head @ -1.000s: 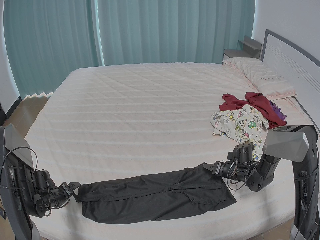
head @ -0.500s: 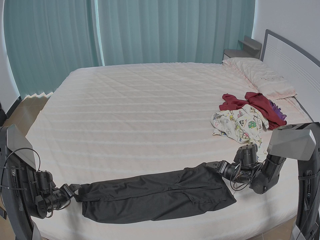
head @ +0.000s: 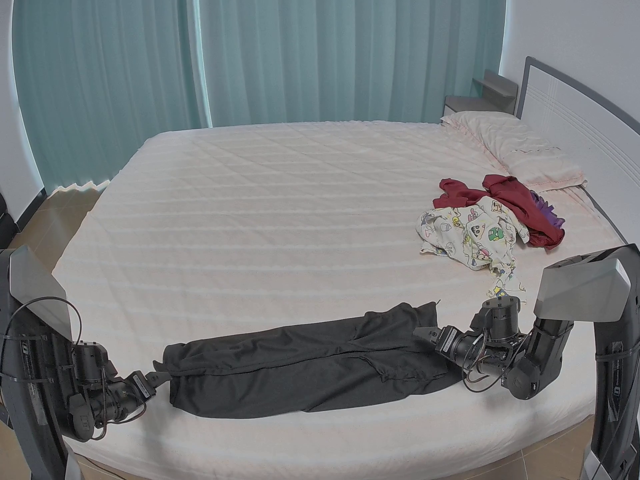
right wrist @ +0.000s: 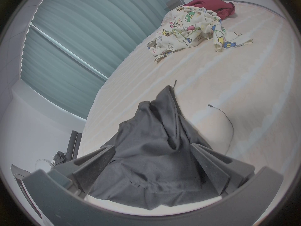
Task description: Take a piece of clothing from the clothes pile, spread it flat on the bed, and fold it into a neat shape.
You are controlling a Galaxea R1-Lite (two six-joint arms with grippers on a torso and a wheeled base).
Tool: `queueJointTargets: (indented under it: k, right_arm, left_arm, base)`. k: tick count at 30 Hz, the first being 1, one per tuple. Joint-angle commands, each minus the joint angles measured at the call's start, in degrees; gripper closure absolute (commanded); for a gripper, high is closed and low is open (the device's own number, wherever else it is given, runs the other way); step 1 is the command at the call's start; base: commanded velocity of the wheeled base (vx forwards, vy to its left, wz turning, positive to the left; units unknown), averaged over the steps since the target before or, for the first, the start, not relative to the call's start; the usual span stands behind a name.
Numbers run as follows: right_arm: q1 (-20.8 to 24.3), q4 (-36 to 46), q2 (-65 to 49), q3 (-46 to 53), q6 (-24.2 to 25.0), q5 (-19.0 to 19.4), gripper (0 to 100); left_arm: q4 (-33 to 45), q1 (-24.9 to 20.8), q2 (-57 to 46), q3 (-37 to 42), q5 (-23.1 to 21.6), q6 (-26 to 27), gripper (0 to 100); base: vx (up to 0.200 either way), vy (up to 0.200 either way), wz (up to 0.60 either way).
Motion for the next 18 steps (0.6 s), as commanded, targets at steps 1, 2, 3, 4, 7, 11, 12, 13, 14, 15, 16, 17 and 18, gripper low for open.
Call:
queueJointTargets:
  k: [1, 2, 3, 4, 7, 11, 12, 13, 14, 15, 16, 17, 18]
  right_arm:
    - [0.02, -0.43, -0.18, 1.30, 0.05, 0.13, 0]
    - [0.10, -0.52, -0.18, 1.56, 0.05, 0.13, 0]
    - [0.10, -0.52, -0.18, 1.56, 0.05, 0.13, 0]
    - [0.19, -0.78, -0.18, 1.91, -0.04, 0.13, 0]
    - [0.10, -2.45, -0.18, 2.53, -0.13, 0.13, 0]
    - [0.19, -2.63, -0.36, 3.41, -0.13, 0.13, 0]
    - [0.19, -2.63, -0.36, 3.41, -0.13, 0.13, 0]
    - [0.28, -2.63, -0.36, 3.41, -0.21, 0.13, 0]
    - [0.37, -2.72, -0.44, 3.41, -0.21, 0.13, 0]
    - [0.37, -2.72, -0.44, 3.41, -0.30, 0.13, 0]
    - [0.37, -2.72, -0.44, 3.41, -0.30, 0.13, 0]
    - [0.37, -2.72, -0.44, 3.41, -0.30, 0.13, 0]
    - [0.28, -2.72, -0.53, 3.41, -0.30, 0.13, 0]
  left_arm:
    - [-1.05, -6.53, -0.47, 0.92, 0.00, 1.40, 0]
    - [-1.05, -7.58, -0.38, 0.92, 0.18, 1.57, 0]
    - [-1.05, -7.58, -0.38, 0.92, 0.18, 1.57, 0]
    - [-1.05, -8.90, -0.30, 0.84, 0.80, 1.83, 0]
    - [-1.05, -10.75, 0.58, 0.66, 2.64, 8.60, 0]
    - [-1.05, -10.92, 1.64, 0.13, 4.93, 16.42, 0]
    - [-1.05, -10.92, 1.64, 0.05, 5.19, 16.60, 0]
    - [-1.05, -10.92, 2.52, -0.83, 8.79, 18.80, 0]
    - [-1.05, -10.92, 2.96, -1.27, 11.08, 19.68, 0]
    - [-1.05, -11.01, 3.31, -1.45, 12.13, 20.03, 0]
    - [-1.05, -11.19, 3.92, -1.54, 12.75, 20.12, 0]
    - [-1.05, -11.54, 4.62, -1.45, 12.75, 20.12, 0]
    - [-1.05, -11.98, 5.15, -1.54, 12.84, 20.03, 0]
  base:
    - [0.000, 0.000, 0.00]
    - [0.000, 0.000, 0.00]
    - [0.000, 0.000, 0.00]
    - [0.000, 0.000, 0.00]
    - [0.000, 0.000, 0.00]
    - [0.000, 0.000, 0.00]
    - [0.000, 0.000, 0.00]
    - [0.000, 0.000, 0.00]
    - [0.000, 0.000, 0.00]
    - [0.000, 0.000, 0.00]
    - [0.000, 0.000, 0.00]
    - [0.000, 0.000, 0.00]
    - [0.000, 0.000, 0.00]
